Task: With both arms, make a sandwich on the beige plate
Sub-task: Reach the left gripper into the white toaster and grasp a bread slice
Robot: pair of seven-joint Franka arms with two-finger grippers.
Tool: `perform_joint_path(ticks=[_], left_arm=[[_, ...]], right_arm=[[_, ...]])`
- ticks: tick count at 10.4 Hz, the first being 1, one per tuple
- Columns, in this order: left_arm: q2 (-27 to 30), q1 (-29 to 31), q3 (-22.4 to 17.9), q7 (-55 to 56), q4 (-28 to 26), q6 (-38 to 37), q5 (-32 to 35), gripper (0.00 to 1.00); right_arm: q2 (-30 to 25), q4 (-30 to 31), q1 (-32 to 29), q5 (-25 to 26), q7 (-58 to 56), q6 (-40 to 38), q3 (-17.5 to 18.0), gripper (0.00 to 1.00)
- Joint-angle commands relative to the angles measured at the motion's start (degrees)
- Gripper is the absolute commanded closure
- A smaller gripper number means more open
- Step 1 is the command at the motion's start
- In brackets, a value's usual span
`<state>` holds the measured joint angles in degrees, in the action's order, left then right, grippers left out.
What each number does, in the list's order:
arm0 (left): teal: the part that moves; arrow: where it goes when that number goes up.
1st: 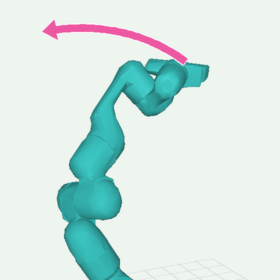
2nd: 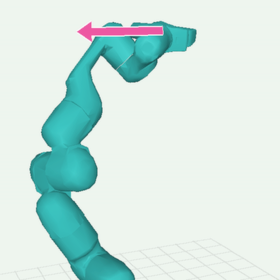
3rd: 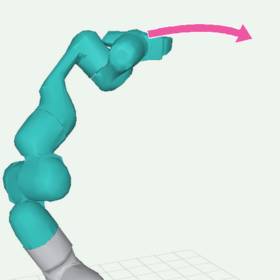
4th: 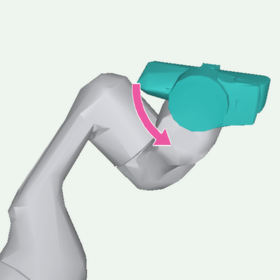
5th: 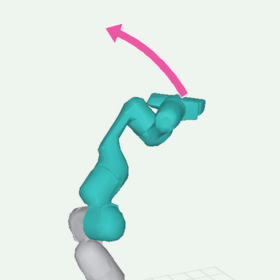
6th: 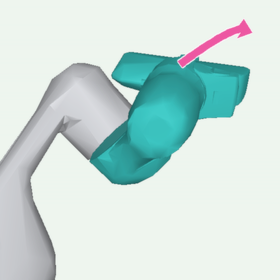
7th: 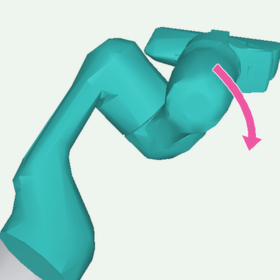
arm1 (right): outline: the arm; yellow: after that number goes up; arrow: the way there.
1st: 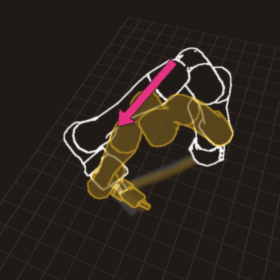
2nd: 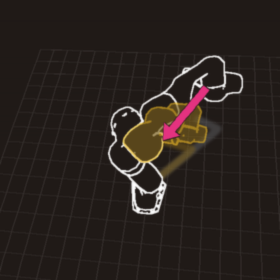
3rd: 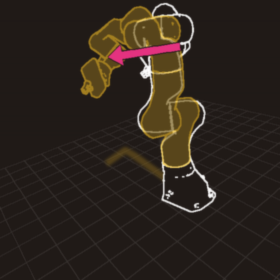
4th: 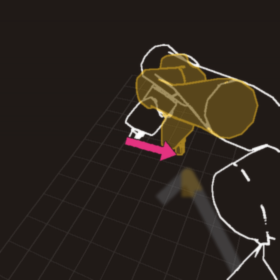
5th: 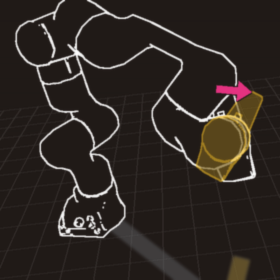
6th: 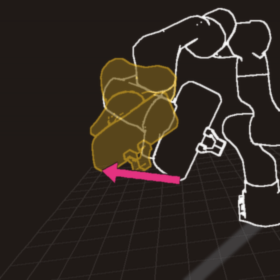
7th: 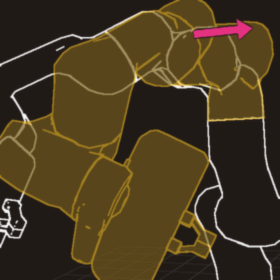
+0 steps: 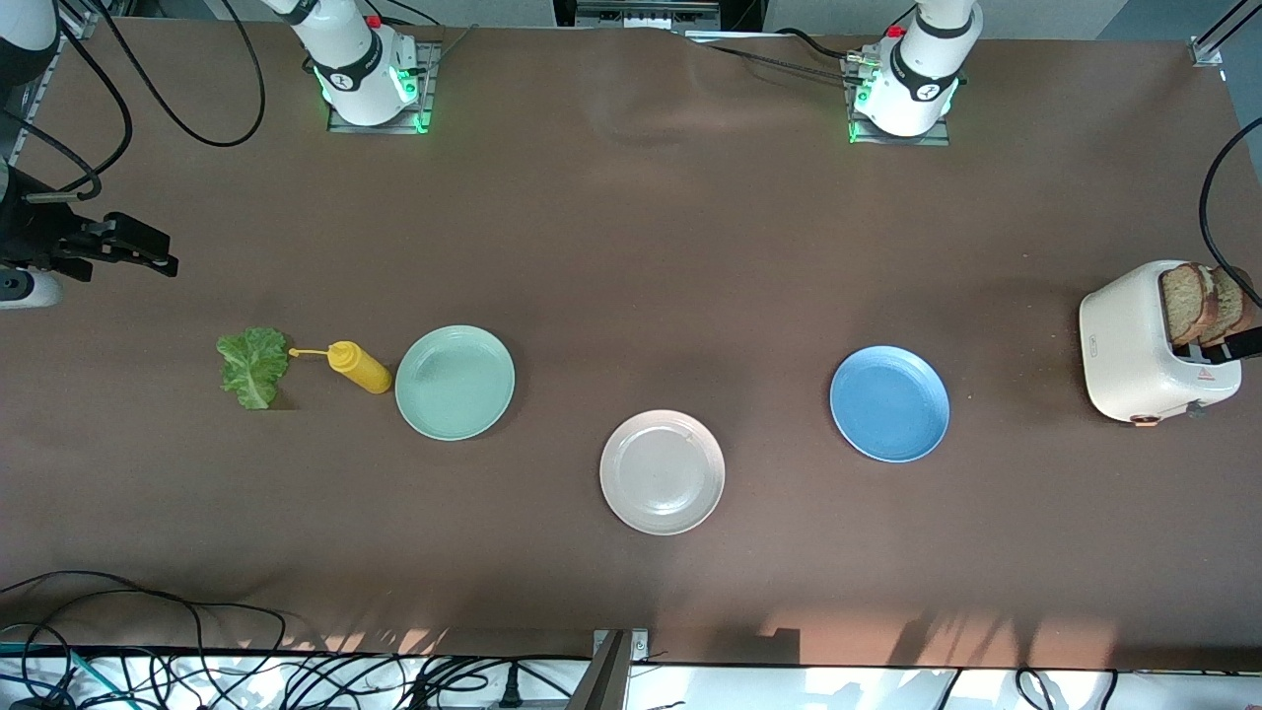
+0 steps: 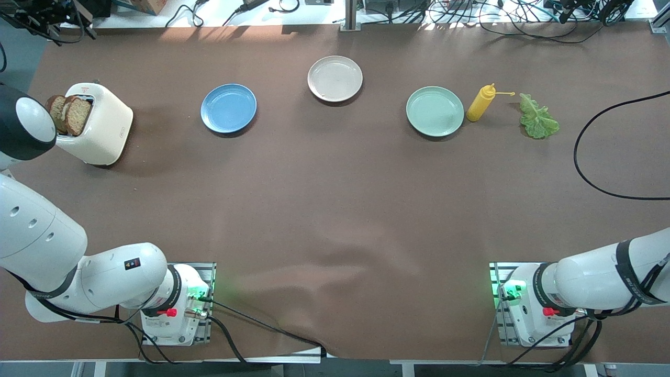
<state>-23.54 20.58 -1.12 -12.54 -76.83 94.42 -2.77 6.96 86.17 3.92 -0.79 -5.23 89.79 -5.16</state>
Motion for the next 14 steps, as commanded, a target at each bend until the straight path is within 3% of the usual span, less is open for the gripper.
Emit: perform_joint_path(ticks=[1, 3, 10, 12, 13, 14], left_arm=[[-1.4, 2.4, 0.2, -5.5, -0.7, -1.2, 1.4, 0.00], [-1.7, 2.6, 0.4, -6.1, -4.2, -1.5, 9.2, 0.01], [-2.6, 2.9, 0.3, -5.9, -10.3, -4.5, 10.7, 0.03], [-2.8, 2.8, 0.4, -6.0, -10.3, -5.5, 16.1, 0.13], [-2.8, 2.7, 0.4, -6.1, -10.3, -5.5, 17.8, 0.13], [-2.8, 2.7, 0.5, -6.1, -10.3, -5.5, 17.8, 0.20]], right_arm=[[0.0, -0.8, -0.1, 0.8, -0.3, -0.9, 0.2, 0.00], [0.0, -0.8, -0.1, 0.7, -0.3, -0.9, 0.2, 0.00], [0.0, -0.8, -0.1, 0.7, -0.3, -0.9, 0.2, 0.00], [0.0, -0.8, -0.1, 0.7, -0.3, -0.9, 0.2, 0.00], [0.0, -0.8, -0.1, 0.7, -0.3, -0.9, 0.2, 0.00], [0.0, -0.8, -0.1, 0.7, -0.3, -0.9, 0.2, 0.00]])
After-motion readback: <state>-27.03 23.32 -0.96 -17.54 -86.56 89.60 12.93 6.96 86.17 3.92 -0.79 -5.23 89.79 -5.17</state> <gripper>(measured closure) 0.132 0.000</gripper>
